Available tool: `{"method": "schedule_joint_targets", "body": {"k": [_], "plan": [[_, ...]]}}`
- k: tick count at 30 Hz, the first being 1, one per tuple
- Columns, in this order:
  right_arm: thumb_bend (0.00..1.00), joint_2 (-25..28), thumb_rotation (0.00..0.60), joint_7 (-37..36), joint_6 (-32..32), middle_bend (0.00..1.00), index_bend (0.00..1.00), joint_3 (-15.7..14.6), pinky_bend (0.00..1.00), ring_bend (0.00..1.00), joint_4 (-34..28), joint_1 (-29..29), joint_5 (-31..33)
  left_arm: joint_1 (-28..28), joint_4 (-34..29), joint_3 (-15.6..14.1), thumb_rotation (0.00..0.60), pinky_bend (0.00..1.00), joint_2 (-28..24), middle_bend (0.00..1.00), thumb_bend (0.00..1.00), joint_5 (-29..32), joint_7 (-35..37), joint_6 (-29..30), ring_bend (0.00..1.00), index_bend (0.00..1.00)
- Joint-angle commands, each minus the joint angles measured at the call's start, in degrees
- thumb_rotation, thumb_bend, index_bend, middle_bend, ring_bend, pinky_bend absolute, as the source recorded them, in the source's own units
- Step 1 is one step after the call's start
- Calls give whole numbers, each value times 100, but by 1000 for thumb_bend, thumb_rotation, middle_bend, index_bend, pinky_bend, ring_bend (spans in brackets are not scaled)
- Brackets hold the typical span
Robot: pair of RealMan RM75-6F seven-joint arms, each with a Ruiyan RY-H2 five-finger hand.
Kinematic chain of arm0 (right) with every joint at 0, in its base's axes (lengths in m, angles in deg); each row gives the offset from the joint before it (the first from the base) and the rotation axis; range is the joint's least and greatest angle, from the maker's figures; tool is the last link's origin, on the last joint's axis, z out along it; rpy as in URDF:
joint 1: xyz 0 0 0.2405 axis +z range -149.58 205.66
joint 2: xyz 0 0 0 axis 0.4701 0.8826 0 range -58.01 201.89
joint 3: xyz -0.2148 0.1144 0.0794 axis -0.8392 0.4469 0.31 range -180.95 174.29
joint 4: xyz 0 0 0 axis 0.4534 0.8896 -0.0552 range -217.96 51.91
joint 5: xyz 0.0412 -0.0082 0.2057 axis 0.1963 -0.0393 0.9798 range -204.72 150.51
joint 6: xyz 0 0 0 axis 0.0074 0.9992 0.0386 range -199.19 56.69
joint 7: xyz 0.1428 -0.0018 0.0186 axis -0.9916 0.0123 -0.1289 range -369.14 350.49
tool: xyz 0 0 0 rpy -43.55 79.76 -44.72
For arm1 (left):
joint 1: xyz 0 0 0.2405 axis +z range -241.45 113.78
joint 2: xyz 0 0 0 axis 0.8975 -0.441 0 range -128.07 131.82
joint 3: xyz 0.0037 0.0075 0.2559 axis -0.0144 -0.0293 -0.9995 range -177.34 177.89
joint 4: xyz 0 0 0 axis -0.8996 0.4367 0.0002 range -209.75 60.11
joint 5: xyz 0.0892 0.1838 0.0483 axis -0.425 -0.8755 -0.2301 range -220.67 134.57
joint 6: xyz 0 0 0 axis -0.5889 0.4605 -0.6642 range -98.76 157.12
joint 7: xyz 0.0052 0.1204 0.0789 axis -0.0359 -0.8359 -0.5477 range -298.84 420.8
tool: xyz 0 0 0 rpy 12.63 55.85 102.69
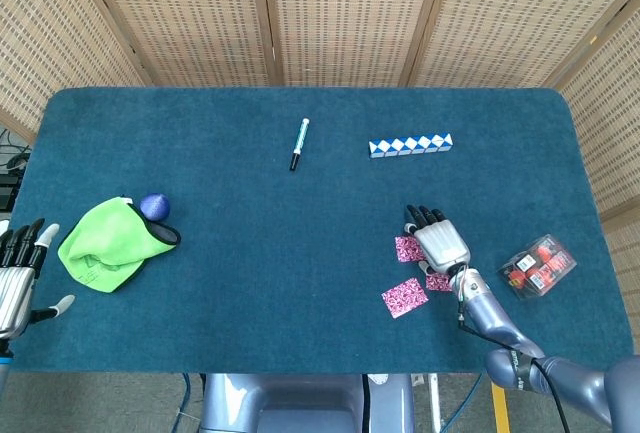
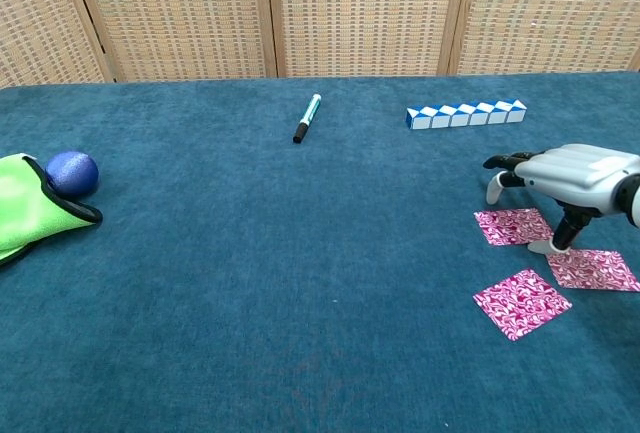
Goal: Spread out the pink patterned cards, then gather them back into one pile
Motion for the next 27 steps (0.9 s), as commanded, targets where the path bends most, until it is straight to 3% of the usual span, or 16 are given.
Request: {"method": "schedule_joint_targets", "body": {"k": [1, 8, 27], "plan": [[311, -7, 600, -44, -9, 0, 348, 16, 117, 0, 2, -7, -7, -1, -2, 1, 600, 0, 0, 0, 0, 1, -3, 1, 0, 0], [311, 63, 600, -262, -209, 0, 437, 120, 117, 0, -120, 2, 156, 1, -2, -1, 600, 0, -1, 0, 0, 4, -5, 0, 0, 0], [363, 128, 600, -343, -335, 0, 463, 227, 117, 0, -194, 44, 358, 0, -12, 3, 600, 0, 4, 0, 0, 19, -38, 2, 0, 0]]}}
